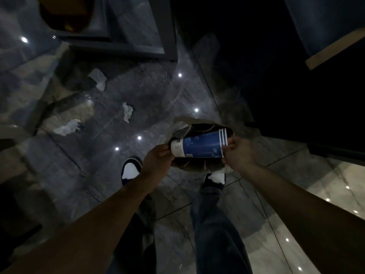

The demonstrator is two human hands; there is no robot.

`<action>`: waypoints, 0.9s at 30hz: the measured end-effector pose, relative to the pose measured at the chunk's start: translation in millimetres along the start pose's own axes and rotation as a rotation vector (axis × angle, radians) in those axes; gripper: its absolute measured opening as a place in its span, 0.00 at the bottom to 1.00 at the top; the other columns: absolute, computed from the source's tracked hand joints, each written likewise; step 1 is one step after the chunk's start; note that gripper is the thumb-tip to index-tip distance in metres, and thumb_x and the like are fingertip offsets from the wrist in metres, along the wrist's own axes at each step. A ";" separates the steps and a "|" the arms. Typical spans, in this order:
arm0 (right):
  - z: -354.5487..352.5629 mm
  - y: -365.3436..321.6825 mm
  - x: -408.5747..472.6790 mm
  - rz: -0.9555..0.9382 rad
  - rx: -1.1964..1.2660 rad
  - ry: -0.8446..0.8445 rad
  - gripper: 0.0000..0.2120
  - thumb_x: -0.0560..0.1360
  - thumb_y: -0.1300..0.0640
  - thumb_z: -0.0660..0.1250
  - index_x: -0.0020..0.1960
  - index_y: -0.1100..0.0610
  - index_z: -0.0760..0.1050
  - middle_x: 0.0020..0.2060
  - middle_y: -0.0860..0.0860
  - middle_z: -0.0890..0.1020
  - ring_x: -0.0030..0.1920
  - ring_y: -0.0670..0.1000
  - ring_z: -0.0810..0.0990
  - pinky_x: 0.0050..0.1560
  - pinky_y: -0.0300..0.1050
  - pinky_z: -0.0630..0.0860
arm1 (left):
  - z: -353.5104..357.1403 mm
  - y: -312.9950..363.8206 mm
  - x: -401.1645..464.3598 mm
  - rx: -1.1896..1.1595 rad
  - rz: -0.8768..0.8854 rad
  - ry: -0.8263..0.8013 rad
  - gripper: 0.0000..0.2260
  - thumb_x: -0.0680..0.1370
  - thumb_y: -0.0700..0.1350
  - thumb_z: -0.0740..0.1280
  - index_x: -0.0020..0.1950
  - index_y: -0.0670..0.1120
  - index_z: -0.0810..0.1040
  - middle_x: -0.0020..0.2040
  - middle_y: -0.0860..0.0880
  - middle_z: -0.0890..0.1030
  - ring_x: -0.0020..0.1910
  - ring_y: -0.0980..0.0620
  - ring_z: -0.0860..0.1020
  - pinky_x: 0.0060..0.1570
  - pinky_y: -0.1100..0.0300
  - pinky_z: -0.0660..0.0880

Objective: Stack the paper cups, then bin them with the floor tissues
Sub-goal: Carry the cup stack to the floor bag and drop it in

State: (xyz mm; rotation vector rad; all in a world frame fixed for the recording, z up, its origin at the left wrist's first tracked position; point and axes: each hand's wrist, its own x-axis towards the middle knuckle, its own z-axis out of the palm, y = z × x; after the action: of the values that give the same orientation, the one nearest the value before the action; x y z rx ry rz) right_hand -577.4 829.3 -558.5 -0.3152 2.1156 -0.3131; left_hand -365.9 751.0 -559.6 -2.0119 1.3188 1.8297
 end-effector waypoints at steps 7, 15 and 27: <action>25.5 -4.4 10.9 -0.032 -0.273 0.103 0.11 0.73 0.55 0.68 0.52 0.60 0.78 0.52 0.60 0.83 0.52 0.61 0.82 0.52 0.51 0.79 | -7.7 -2.8 3.8 0.292 0.198 0.070 0.10 0.78 0.40 0.65 0.59 0.47 0.80 0.41 0.57 0.76 0.38 0.59 0.77 0.34 0.70 0.69; 48.7 10.7 22.8 -0.215 -0.643 0.070 0.09 0.73 0.56 0.65 0.49 0.61 0.77 0.47 0.61 0.83 0.47 0.61 0.81 0.38 0.45 0.71 | -11.1 -2.5 7.1 0.313 0.295 0.016 0.19 0.78 0.41 0.67 0.69 0.47 0.75 0.62 0.48 0.75 0.57 0.51 0.77 0.50 0.63 0.73; 71.3 25.8 45.7 -0.221 -0.786 -0.012 0.12 0.77 0.62 0.61 0.58 0.63 0.76 0.57 0.62 0.80 0.58 0.63 0.79 0.55 0.53 0.76 | -14.7 -22.8 19.0 0.211 0.338 -0.053 0.17 0.78 0.39 0.65 0.68 0.46 0.76 0.60 0.51 0.75 0.50 0.66 0.75 0.46 0.74 0.71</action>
State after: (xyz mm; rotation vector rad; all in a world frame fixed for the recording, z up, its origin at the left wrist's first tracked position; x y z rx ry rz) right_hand -543.7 830.7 -640.3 -1.0025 2.1117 0.4172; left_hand -342.1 746.5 -582.2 -1.7047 1.8410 1.7612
